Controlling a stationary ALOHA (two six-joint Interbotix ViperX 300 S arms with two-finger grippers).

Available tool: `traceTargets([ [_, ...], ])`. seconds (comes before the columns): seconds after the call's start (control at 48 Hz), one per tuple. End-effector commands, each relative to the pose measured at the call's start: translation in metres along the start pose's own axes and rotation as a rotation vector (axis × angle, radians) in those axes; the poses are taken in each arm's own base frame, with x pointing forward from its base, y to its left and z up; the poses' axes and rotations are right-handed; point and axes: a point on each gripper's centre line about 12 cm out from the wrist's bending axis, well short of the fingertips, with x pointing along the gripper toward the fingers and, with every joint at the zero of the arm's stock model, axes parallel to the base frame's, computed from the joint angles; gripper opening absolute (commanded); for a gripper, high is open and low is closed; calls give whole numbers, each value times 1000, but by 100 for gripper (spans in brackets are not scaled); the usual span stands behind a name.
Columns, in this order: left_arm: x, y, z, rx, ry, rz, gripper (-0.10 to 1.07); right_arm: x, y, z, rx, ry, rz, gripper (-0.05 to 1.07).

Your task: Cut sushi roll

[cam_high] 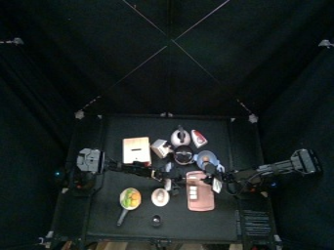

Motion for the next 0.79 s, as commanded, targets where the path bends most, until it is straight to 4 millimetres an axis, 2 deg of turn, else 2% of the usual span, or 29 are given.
traceTargets([
  [0.0, -8, -14, 20, 19, -48, -25, 32, -3, 7, 5, 0, -13, 25, 37],
  [0.125, -10, -30, 24, 32, -57, -55, 32, -5, 19, -1, -34, 3, 66, 37],
  [0.312, -11, -49, 25, 48, -61, -90, 32, -7, 26, -3, -44, 11, 93, 37],
  [0.771, -7, -57, 15, 35, -38, -101, 32, -4, 31, -10, -31, 43, 109, 37],
])
